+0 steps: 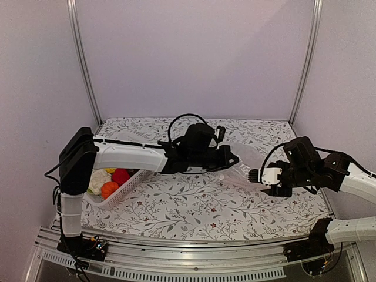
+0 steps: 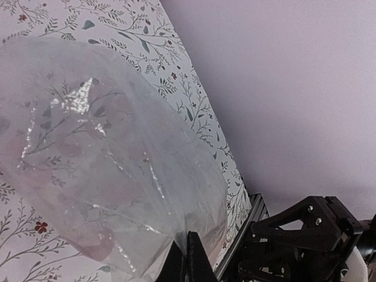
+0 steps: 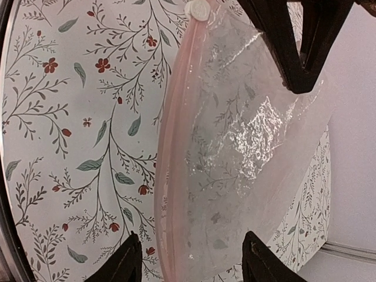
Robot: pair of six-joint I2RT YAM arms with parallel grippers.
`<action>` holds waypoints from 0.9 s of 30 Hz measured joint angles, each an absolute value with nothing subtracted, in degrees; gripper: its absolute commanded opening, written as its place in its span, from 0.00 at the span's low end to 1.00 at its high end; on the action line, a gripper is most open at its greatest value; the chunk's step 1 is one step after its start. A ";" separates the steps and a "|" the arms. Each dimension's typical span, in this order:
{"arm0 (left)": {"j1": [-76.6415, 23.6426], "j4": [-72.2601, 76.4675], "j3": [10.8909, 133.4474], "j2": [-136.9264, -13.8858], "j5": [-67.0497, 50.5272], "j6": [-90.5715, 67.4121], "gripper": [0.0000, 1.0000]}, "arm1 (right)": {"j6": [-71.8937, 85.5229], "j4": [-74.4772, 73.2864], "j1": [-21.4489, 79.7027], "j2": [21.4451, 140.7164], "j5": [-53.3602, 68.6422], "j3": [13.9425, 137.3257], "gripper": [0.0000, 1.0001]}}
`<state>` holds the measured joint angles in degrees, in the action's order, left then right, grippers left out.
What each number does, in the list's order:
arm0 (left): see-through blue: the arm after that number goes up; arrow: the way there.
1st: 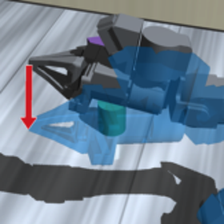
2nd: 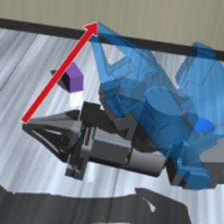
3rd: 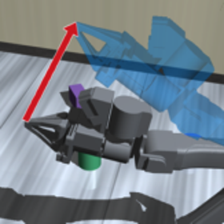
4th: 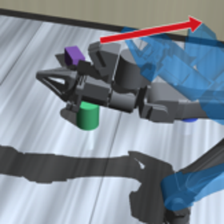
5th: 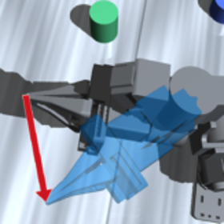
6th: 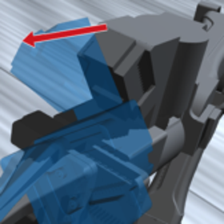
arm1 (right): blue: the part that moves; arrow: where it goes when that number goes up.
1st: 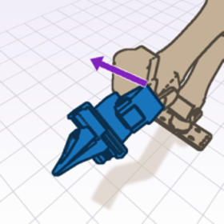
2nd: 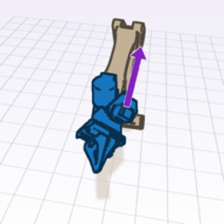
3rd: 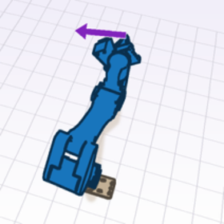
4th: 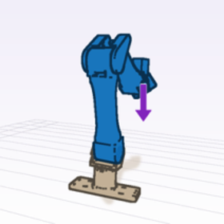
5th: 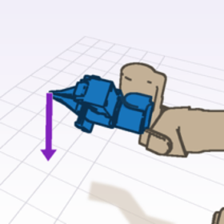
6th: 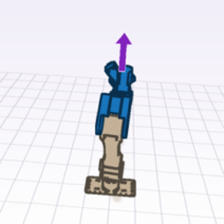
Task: Place the food in the zip-top bag and seal the zipper
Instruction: Pass from the left arm to the right
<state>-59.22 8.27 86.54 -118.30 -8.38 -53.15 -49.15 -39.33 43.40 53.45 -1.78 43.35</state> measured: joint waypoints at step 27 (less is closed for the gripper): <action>-57.34 13.50 84.66 -117.62 -15.84 -60.01 0.00 | -55.83 -20.47 45.87 52.51 -14.68 34.46 0.48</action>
<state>-57.34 13.50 84.66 -117.62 -15.84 -60.01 -55.83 -20.47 45.87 52.51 -14.68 34.46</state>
